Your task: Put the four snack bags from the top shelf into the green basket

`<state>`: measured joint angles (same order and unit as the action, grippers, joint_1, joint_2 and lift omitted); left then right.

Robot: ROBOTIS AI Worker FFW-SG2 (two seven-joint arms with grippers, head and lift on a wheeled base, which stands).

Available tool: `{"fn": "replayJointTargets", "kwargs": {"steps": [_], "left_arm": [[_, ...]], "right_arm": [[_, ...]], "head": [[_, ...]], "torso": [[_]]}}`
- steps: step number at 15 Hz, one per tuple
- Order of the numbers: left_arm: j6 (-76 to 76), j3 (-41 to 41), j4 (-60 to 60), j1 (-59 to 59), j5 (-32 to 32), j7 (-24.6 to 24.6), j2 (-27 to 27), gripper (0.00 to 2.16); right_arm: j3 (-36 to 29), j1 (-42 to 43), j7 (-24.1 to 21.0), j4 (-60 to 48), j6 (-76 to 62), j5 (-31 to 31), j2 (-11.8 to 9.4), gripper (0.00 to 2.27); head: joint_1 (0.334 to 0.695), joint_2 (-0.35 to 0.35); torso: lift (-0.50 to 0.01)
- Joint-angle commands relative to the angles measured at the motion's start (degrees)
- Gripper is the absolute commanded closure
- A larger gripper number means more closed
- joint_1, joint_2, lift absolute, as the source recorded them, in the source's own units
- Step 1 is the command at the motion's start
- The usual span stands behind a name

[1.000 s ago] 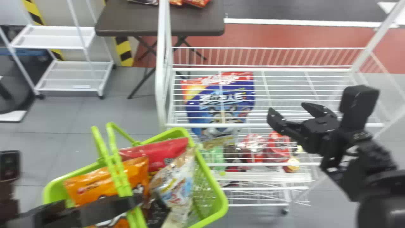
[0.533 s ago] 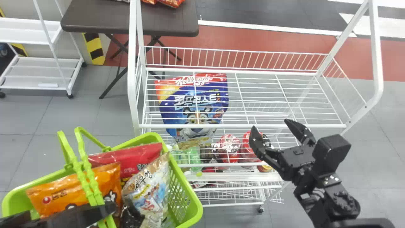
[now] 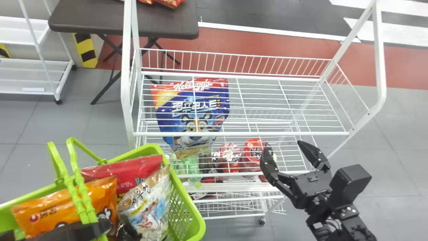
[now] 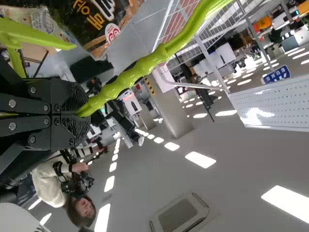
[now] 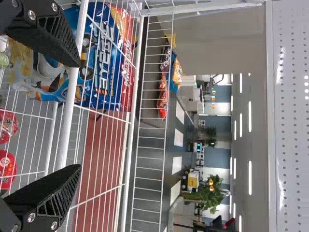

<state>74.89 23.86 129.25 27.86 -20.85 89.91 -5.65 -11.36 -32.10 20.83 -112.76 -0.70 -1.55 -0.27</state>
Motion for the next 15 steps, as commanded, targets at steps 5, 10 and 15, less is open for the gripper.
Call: {"fn": "replayJointTargets", "kwargs": {"steps": [5,10,15], "left_arm": [[0.0,-0.3,0.0,0.0,0.0,0.7,0.1,2.15],[0.0,-0.7,0.0,-0.1,0.2,0.7,0.1,2.15],[0.0,-0.9,-0.2,-0.3,0.3,0.7,0.1,2.15]], "right_arm": [[0.3,-0.1,0.0,0.2,0.0,0.0,0.3,0.07],[0.3,-0.2,0.0,0.1,0.0,0.1,0.3,0.08],[0.4,-0.2,0.0,0.1,0.0,0.1,0.3,0.08]], "head": [[0.695,-0.211],[0.695,-0.212],[0.695,-0.212]], "torso": [[-0.003],[-0.003],[-0.003]]}}
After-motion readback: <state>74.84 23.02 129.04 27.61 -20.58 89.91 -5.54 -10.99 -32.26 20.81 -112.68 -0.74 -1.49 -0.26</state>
